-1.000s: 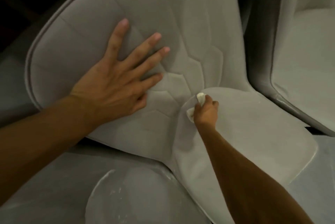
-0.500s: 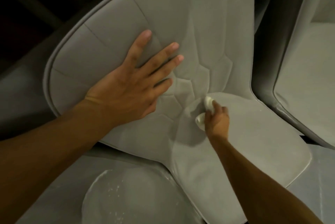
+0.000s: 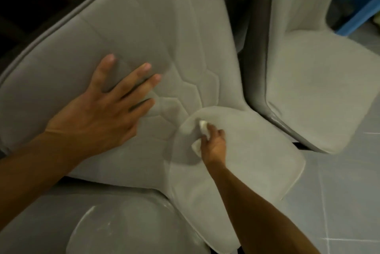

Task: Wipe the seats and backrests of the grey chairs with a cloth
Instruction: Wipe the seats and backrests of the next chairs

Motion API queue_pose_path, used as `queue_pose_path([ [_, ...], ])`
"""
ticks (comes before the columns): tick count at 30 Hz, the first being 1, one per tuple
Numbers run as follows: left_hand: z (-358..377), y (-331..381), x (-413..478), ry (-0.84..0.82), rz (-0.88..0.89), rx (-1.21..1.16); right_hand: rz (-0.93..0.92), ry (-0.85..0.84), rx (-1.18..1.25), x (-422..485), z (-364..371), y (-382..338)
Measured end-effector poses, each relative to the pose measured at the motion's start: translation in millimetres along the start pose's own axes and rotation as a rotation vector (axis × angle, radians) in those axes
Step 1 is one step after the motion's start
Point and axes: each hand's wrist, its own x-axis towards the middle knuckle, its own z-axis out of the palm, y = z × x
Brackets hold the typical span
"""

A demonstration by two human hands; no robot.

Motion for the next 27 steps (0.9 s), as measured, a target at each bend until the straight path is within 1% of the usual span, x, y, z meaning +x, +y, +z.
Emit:
queue_pose_path([
  [3, 3, 2, -1, 0.064, -0.007, -0.016, 0.239, 0.454, 0.158, 33, -54, 21],
  [4, 6, 2, 0, 0.075, -0.009, -0.030, 0.328, 0.564, 0.201, 46, -69, 32],
  [5, 11, 2, -1, 0.074, -0.019, -0.052, 0.435, 0.622, 0.240, 56, -81, 41],
  [7, 23, 3, -3, 0.041, -0.048, -0.144, 0.590, 0.596, 0.253, 70, -92, 54],
  [8, 30, 5, -5, 0.015, -0.052, -0.197, 0.581, 0.539, 0.221, 71, -90, 55],
  [9, 35, 6, -6, -0.007, -0.055, -0.230, 0.509, 0.461, 0.191, 67, -83, 53],
  [10, 39, 7, -7, -0.024, -0.059, -0.243, 0.394, 0.367, 0.153, 58, -73, 50],
  [12, 39, 8, -7, -0.050, -0.066, -0.259, 0.147, 0.203, 0.155, 35, -44, 43],
  [13, 34, 8, -6, -0.060, -0.067, -0.249, 0.069, 0.135, 0.154, 25, -29, 44],
  [14, 28, 6, -5, -0.056, -0.062, -0.208, 0.037, 0.072, 0.143, 17, -20, 43],
  [15, 21, 5, -3, -0.041, -0.052, -0.141, 0.042, 0.014, 0.131, 11, -13, 41],
  [17, 9, 4, -1, -0.001, -0.025, -0.023, 0.092, -0.051, 0.140, 8, -6, 37],
  [19, 2, 4, 1, -0.004, -0.001, 0.018, 0.085, 0.032, 0.195, 9, -6, 25],
  [21, 0, 3, 1, -0.042, -0.002, 0.050, 0.150, 0.198, 0.400, 15, -16, 3],
  [23, -1, 3, 0, -0.059, 0.001, 0.061, 0.276, 0.381, 0.624, 30, -26, -29],
  [25, -1, 4, 0, -0.065, -0.001, 0.060, 0.338, 0.471, 0.812, 43, -31, -69],
  [27, -1, 4, 0, -0.065, -0.003, 0.060, 0.312, 0.518, 0.865, 45, -23, -109],
])
